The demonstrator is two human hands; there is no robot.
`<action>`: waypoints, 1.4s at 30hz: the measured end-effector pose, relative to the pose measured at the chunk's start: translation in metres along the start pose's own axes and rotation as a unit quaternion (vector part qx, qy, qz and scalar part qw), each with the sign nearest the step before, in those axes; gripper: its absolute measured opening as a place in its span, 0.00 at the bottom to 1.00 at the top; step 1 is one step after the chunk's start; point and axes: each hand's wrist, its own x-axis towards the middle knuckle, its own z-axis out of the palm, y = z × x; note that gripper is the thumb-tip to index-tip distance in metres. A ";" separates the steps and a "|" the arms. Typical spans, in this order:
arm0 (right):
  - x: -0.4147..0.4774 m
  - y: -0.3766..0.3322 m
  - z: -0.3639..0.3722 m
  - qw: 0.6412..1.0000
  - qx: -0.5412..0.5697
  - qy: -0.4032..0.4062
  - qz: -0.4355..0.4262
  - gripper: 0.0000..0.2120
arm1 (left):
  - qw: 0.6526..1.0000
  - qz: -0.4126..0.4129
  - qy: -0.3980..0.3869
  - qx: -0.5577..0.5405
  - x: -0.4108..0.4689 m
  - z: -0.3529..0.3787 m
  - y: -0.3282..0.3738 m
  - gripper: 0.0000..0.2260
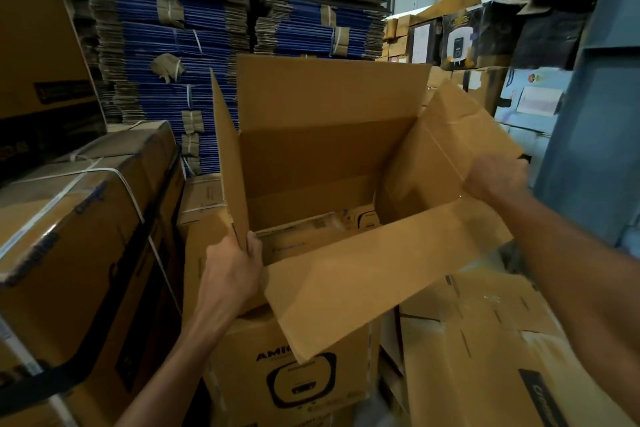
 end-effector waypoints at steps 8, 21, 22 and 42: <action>-0.023 0.010 0.026 0.993 0.108 -0.054 -0.012 0.13 | 0.994 0.012 -0.065 0.083 0.001 0.014 0.010 0.17; -0.156 -0.053 0.029 0.644 0.747 -0.050 0.160 0.38 | 0.988 0.087 -0.100 0.080 0.011 0.021 0.047 0.17; -0.153 -0.056 0.025 0.623 0.765 -0.040 0.158 0.35 | 0.985 0.097 -0.125 0.073 0.015 0.021 0.043 0.17; -0.137 -0.109 -0.076 0.674 0.722 -0.097 -0.122 0.19 | 0.989 0.133 -0.053 -0.042 0.020 0.081 0.025 0.23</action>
